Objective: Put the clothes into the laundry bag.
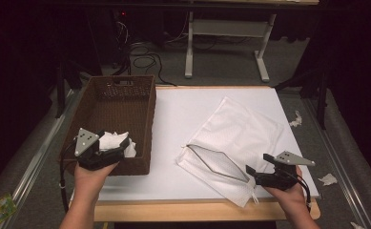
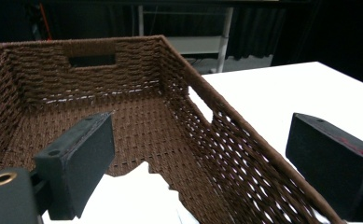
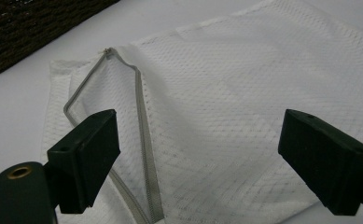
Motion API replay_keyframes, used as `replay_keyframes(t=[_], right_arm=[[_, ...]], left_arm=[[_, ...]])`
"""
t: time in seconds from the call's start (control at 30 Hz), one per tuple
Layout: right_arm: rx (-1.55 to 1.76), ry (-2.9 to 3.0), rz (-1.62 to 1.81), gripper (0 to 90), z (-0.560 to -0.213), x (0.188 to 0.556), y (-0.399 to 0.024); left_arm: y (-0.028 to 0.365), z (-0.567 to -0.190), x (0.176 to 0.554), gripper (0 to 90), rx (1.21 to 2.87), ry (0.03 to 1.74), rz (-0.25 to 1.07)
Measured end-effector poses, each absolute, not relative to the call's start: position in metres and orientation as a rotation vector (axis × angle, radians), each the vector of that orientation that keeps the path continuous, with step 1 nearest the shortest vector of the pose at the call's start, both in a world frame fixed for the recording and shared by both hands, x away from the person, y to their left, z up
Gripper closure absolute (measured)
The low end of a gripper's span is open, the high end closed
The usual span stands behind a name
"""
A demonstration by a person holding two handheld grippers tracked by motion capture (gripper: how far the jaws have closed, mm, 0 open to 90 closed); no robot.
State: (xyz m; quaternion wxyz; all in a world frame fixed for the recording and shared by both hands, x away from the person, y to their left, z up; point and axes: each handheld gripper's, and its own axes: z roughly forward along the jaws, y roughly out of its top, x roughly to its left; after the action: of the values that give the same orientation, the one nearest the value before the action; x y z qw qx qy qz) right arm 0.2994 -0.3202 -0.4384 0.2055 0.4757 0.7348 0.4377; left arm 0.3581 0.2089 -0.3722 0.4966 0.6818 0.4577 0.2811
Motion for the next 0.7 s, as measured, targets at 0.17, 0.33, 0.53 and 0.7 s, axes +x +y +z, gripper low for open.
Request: replay_keyframes(t=[0.17, 0.33, 0.53, 0.7], right_arm=[[1.311, 2.054, 1.237, 13.7, -0.438, 0.298, -0.320], [1.290, 2.042, 1.251, 14.1, -0.435, 0.296, -0.321], [1.292, 2.055, 1.248, 14.5, -0.436, 0.297, -0.319], [1.298, 2.048, 1.255, 14.7, -0.435, 0.296, -0.320]], left_arm=[[0.205, -0.360, 0.374, 7.7, 1.750, 1.156, 0.661], [0.199, -0.350, 0.384, 7.4, 1.839, 1.167, 0.667], [0.198, -0.349, 0.403, 7.0, 1.983, 1.218, 0.638], [0.200, -0.352, 0.421, 3.6, 2.100, 1.294, 0.590]])
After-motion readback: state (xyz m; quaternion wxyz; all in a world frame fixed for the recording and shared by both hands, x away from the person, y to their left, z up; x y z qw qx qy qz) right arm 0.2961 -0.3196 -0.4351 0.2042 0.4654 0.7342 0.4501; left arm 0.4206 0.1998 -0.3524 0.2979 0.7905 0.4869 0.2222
